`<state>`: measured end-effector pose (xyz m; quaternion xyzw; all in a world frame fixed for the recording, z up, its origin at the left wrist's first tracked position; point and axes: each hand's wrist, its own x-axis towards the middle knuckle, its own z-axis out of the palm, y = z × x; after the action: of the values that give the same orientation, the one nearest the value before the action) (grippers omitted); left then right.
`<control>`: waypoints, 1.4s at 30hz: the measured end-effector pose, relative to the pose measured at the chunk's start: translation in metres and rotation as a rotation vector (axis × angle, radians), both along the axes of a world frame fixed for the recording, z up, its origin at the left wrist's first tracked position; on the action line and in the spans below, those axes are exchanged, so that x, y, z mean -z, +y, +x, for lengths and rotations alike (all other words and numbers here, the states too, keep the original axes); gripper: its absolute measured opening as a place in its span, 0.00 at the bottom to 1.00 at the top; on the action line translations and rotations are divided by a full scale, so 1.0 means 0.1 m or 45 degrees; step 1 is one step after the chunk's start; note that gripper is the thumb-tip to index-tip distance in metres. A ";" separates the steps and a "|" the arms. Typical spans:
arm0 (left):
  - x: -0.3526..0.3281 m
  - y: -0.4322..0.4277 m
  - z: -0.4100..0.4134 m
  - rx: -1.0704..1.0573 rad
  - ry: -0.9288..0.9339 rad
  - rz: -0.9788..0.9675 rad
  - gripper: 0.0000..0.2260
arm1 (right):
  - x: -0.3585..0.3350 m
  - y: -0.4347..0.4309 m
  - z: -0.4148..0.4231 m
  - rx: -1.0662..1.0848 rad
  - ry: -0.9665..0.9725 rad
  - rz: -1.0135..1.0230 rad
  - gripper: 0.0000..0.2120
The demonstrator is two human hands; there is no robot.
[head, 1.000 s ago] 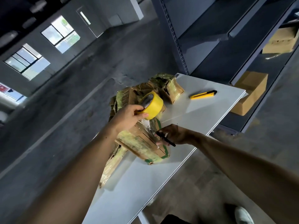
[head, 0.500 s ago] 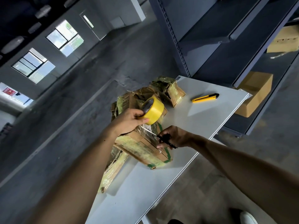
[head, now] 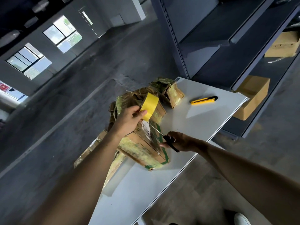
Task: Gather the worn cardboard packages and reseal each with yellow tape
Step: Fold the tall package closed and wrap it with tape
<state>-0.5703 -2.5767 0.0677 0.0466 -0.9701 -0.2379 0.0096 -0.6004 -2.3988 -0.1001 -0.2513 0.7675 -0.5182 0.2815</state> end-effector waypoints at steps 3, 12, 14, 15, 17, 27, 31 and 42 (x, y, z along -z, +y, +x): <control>0.02 -0.01 -0.01 -0.021 0.082 0.062 0.13 | -0.16 -0.07 0.08 -0.038 -0.189 -0.199 0.18; -0.02 0.06 0.10 -0.058 0.246 0.190 0.15 | -0.40 -0.55 0.16 -0.111 -0.329 -0.236 0.38; 0.00 0.06 0.09 -0.077 0.209 0.176 0.15 | -0.39 -0.69 0.11 0.025 -0.354 -0.084 0.50; 0.00 0.06 0.08 -0.082 0.205 0.177 0.15 | -0.35 -0.78 0.06 0.129 -0.390 -0.038 0.54; 0.00 0.04 0.08 -0.096 0.209 0.172 0.15 | -0.25 -0.96 -0.03 0.246 -0.469 -0.029 0.62; 0.06 -0.04 0.08 -0.091 0.194 0.117 0.16 | 0.16 -0.73 -0.22 0.593 -0.717 0.053 0.30; 0.11 -0.08 0.01 -0.087 0.174 0.028 0.19 | 0.37 -0.44 -0.30 0.561 -0.684 0.185 0.23; 0.13 -0.10 0.00 -0.072 0.117 -0.336 0.12 | 0.77 -0.19 -0.40 0.541 -0.045 0.552 0.09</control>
<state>-0.5707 -2.5869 0.0549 0.0612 -0.9898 -0.1099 0.0668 -0.6399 -2.4181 -0.1770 -0.0101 0.8906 -0.3939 0.2272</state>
